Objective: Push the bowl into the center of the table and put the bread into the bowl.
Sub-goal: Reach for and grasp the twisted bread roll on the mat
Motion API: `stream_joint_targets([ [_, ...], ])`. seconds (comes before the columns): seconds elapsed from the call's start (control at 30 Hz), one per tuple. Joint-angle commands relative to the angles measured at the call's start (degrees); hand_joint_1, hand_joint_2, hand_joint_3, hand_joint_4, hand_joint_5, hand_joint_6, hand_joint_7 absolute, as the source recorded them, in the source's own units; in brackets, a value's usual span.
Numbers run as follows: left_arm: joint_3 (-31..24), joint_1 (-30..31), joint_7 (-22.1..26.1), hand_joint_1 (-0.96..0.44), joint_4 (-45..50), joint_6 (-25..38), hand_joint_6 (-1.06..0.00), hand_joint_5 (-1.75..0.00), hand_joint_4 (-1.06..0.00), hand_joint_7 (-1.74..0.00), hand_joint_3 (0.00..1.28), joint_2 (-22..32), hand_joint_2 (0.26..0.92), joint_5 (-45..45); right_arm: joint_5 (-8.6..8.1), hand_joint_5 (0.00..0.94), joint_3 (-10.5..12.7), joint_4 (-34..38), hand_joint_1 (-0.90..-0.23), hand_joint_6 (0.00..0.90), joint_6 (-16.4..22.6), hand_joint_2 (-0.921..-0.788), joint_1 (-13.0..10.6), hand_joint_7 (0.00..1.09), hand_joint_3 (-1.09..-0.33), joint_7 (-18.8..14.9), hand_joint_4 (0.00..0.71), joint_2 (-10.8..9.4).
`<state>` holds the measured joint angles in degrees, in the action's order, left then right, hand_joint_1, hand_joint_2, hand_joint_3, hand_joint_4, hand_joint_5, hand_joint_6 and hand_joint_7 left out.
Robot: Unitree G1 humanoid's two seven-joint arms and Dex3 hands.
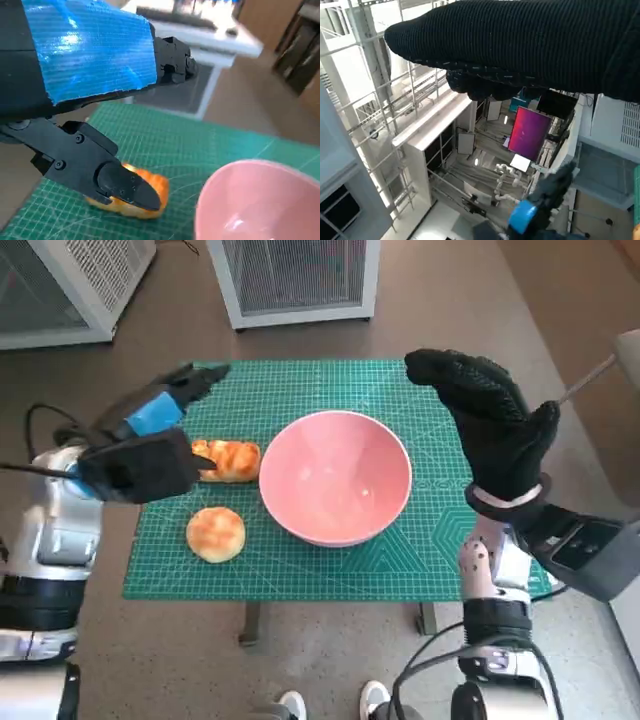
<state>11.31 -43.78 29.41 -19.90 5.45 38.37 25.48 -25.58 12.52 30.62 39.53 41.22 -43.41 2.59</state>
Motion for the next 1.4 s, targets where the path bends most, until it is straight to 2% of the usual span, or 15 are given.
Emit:
stream_joint_targets([
  [0.03, 3.8, -4.0, 2.7, -0.06, -3.9, 2.0, -0.2, 0.0, -0.06, -0.07, 0.0, -1.1, 0.716, 2.9, 0.0, 0.0, -0.6, -0.4, -0.425, 0.008, -0.7, -0.921, -1.8, 0.65, -0.508, 0.5, 0.232, 0.3],
  [0.2, 6.2, -6.9, 3.9, 0.0, -8.7, 2.8, -0.2, 0.0, -0.06, -0.05, 0.0, -2.4, 0.717, 4.3, -0.04, 0.0, -0.9, -1.3, -0.426, 0.006, -1.1, -0.921, -2.0, 0.66, -0.509, 0.9, 0.231, 0.3],
  [0.4, 8.2, -8.5, 3.2, 0.03, -12.4, 3.5, -0.2, 0.0, -0.06, -0.04, 0.0, -3.5, 0.723, 6.2, -0.45, 0.001, -0.8, -1.7, -0.428, 0.005, -1.5, -0.921, -2.3, 0.66, -0.507, 0.9, 0.232, 0.6],
  [0.83, 12.2, -11.9, -1.5, 0.02, -25.3, 2.2, -0.21, -0.01, -0.08, -0.02, 0.01, -7.1, 0.728, 10.1, -0.29, 0.004, -0.9, -2.2, -0.429, 0.011, -1.3, -0.921, -2.8, 0.66, -0.502, 1.5, 0.24, 0.7],
  [1.4, 16.9, -17.2, -7.6, 0.06, -42.7, -0.1, -0.21, -0.01, -0.09, -0.01, 0.03, -11.6, 0.779, 13.2, -0.88, 0.004, -1.3, -3.2, -0.427, 0.013, -1.9, -0.921, -3.5, 0.65, -0.496, 1.7, 0.243, 0.8],
])
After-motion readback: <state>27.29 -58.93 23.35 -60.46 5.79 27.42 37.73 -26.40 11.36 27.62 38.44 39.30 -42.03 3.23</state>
